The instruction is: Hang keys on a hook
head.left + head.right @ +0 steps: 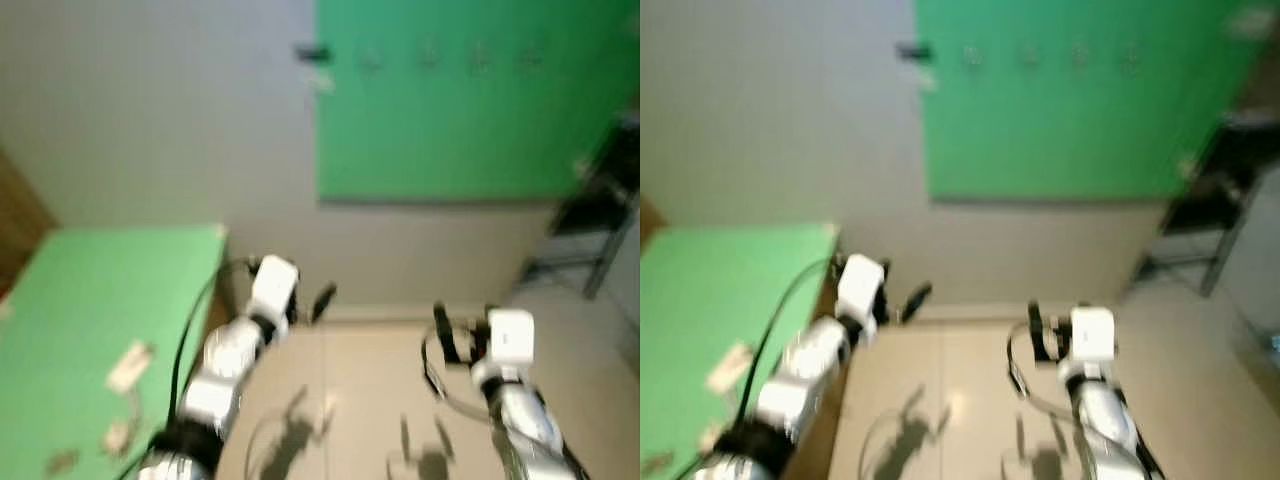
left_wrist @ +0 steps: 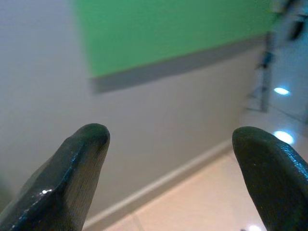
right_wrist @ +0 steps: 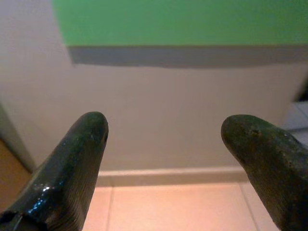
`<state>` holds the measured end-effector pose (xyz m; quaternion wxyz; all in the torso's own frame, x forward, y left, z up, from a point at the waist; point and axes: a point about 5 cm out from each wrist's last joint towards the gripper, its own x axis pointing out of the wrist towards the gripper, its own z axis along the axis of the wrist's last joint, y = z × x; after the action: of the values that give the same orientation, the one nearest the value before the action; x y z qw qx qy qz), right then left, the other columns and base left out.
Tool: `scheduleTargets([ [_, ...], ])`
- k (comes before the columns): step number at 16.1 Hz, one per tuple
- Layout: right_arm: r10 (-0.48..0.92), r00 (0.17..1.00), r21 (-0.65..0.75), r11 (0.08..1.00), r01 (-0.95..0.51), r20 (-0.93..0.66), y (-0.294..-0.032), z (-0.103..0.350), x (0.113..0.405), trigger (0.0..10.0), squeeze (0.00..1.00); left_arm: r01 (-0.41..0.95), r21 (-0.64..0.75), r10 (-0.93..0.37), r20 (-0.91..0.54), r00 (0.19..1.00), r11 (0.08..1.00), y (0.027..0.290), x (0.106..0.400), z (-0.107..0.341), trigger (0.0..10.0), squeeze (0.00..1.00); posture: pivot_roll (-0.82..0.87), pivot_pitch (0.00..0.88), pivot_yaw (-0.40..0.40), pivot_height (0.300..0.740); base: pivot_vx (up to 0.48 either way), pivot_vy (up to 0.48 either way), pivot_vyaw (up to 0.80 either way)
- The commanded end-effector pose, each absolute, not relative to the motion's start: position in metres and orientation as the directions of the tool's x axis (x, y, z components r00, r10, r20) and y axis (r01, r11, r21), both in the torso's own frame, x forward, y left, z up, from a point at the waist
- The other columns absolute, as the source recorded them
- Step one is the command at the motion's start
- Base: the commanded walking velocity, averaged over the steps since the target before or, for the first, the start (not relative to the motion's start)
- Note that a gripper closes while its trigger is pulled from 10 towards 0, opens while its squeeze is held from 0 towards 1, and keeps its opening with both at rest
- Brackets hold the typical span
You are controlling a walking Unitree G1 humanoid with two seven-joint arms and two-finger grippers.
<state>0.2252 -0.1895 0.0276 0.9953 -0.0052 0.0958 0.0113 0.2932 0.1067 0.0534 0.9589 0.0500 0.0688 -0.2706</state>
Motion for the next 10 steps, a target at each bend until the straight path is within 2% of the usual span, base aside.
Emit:
scheduleTargets([
  [1, 0.057, 0.982, 0.012, 0.998, -0.055, -0.178, -0.1799, 0.0312, 0.2304, 10.0, 0.00, 0.496, 0.086, -0.473, -0.197, 0.859, 0.864, 0.1195, 0.2925, 0.0485, 10.0, 0.00, -0.14, 0.000, 0.033, 0.740, 0.000, 0.000, 0.71],
  [6, 0.097, 0.980, 0.077, 0.993, -0.085, -0.172, -0.1781, 0.0349, 0.2351, 10.0, 0.00, 0.462, 0.114, -0.432, -0.219, 0.875, 0.879, 0.1205, 0.2909, 0.0430, 10.0, 0.00, -0.13, 0.000, 0.021, 0.740, 0.000, 0.000, 0.61],
  [10, 0.137, 0.973, 0.072, 0.989, -0.126, -0.183, -0.1773, 0.0349, 0.2385, 10.0, 0.00, 0.439, 0.128, -0.408, -0.209, 0.889, 0.889, 0.1219, 0.2891, 0.0428, 10.0, 0.00, -0.11, 0.000, 0.005, 0.740, 0.000, 0.000, 0.58],
])
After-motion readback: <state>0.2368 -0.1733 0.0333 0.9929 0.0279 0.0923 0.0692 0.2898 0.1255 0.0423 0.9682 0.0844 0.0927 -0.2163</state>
